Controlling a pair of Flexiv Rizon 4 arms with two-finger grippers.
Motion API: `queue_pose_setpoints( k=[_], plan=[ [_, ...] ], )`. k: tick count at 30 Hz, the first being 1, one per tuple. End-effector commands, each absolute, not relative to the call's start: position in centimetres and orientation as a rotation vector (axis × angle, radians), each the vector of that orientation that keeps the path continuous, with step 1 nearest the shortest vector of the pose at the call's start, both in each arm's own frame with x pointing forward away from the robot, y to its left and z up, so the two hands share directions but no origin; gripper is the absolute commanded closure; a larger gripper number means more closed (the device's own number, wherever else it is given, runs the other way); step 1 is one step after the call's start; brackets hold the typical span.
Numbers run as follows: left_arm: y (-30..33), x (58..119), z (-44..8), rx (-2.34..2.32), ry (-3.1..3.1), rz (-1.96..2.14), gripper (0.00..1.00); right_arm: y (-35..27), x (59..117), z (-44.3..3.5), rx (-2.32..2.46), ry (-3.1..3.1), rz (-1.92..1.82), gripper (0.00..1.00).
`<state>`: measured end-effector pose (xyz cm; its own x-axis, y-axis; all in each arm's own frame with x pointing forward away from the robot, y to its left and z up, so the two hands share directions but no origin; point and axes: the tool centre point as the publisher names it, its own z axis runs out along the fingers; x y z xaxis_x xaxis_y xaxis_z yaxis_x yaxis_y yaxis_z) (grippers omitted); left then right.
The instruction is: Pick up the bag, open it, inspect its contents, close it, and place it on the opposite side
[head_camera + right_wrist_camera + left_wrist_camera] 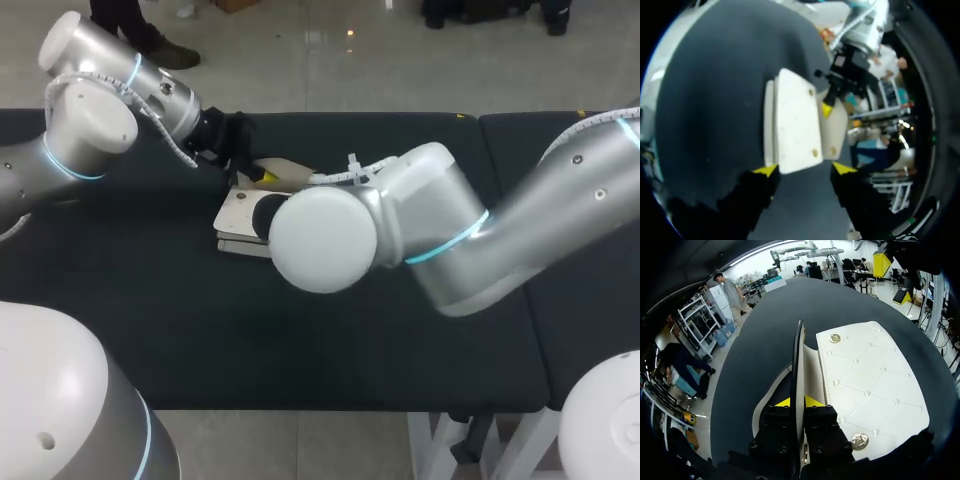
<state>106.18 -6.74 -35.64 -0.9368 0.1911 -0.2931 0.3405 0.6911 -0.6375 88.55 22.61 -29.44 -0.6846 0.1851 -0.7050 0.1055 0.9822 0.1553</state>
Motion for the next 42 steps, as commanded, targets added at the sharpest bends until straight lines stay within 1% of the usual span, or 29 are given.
queue_pose_setpoints(
  k=[1, 4, 15, 29, 42],
  plan=[
    [-6.9, 106.1, -34.6, 0.410, 2.695, -1.065, 1.00, 23.3, 89.6, -28.4, 0.195, 2.408, 0.118, 1.00],
    [-7.0, 105.8, -33.5, 0.387, 2.702, -1.040, 1.00, 23.2, 90.1, -27.8, 0.195, 2.475, 0.176, 1.00],
    [-7.6, 104.7, -29.8, 0.384, 2.738, -0.941, 1.00, 23.1, 91.6, -26.4, 0.178, 2.604, 0.183, 1.00],
    [-8.1, 105.0, -29.9, 0.368, 2.739, -0.945, 1.00, 23.1, 91.6, -26.4, 0.178, 2.604, 0.183, 1.00],
    [-8.7, 105.8, -25.4, 0.392, 2.740, -0.982, 1.00, 20.9, 94.6, -23.5, 0.202, 2.571, 0.180, 1.00]
  ],
)
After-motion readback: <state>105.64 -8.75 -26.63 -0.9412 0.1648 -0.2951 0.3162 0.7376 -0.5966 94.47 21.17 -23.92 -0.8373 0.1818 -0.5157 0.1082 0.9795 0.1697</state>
